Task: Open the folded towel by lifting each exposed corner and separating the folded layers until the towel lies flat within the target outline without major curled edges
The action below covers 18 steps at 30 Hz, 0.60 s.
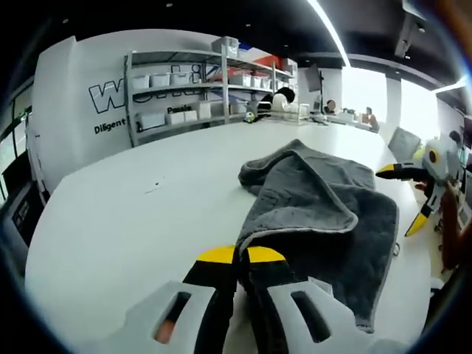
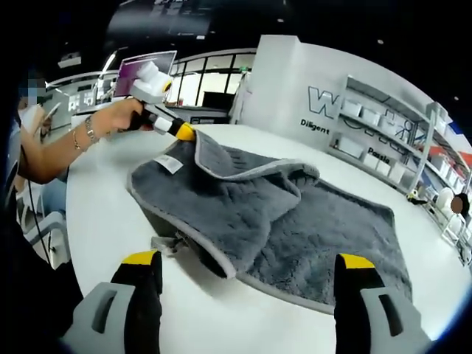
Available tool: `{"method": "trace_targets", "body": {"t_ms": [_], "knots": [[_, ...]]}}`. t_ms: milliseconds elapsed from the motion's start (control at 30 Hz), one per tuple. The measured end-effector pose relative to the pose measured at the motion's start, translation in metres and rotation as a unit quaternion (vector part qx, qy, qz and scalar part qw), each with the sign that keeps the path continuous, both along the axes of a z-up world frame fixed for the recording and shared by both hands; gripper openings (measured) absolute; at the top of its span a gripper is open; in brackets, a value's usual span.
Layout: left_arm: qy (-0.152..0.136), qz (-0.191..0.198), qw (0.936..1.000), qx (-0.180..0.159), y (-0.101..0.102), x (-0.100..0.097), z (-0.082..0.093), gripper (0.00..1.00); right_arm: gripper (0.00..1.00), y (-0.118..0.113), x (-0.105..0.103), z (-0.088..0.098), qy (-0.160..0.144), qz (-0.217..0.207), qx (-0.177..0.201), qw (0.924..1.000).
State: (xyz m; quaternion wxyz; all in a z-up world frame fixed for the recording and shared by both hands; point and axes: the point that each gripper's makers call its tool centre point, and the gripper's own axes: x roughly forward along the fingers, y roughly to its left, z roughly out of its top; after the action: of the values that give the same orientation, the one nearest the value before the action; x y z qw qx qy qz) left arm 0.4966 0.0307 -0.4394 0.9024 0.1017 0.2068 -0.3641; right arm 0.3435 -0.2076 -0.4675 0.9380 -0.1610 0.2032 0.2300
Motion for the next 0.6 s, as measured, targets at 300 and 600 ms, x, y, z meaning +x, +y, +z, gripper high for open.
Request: {"method": "trace_targets", "body": {"t_ms": [300,600], "knots": [[0.003,0.046,0.9985,0.029,0.051,0.010,-0.007,0.02,0.99,-0.010,0.001,-0.001,0.005,-0.012,-0.003,0.9999],[0.011,0.084,0.9956,0.039,0.092,0.017,-0.014,0.02,0.99,-0.014,0.001,-0.001,0.008,-0.018,-0.004,0.9998]]}}
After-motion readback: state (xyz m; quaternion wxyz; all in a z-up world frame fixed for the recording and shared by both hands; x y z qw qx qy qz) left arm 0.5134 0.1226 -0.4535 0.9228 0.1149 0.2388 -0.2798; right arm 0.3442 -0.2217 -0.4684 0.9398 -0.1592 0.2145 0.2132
